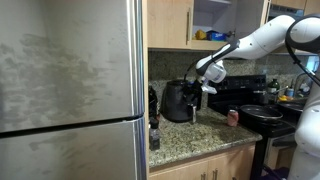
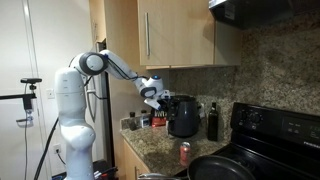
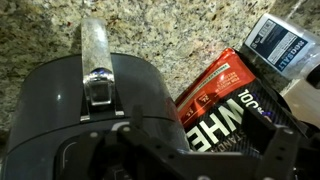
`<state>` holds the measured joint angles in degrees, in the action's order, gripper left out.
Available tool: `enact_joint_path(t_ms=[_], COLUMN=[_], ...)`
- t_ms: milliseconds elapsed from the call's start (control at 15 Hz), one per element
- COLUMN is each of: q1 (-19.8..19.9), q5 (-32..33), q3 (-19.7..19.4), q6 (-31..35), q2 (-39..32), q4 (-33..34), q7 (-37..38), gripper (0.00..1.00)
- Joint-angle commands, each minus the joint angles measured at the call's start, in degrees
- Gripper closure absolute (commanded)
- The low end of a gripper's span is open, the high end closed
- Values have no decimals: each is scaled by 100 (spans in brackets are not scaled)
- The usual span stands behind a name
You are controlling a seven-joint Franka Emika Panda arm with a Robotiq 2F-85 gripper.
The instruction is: Turn on the air fryer
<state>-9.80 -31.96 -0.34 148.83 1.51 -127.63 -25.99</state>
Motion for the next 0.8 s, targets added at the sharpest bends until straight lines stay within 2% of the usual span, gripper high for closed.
enact_joint_path(t_ms=[0, 67, 267, 733], q1=[164, 193, 243, 384], q5=[13, -137, -244, 4], q3=[165, 129, 106, 143], q6=[-10, -242, -373, -198], q2=[-8, -93, -218, -412], q4=[18, 138, 263, 427], q7=[21, -62, -116, 67], gripper=[0, 0, 0, 0])
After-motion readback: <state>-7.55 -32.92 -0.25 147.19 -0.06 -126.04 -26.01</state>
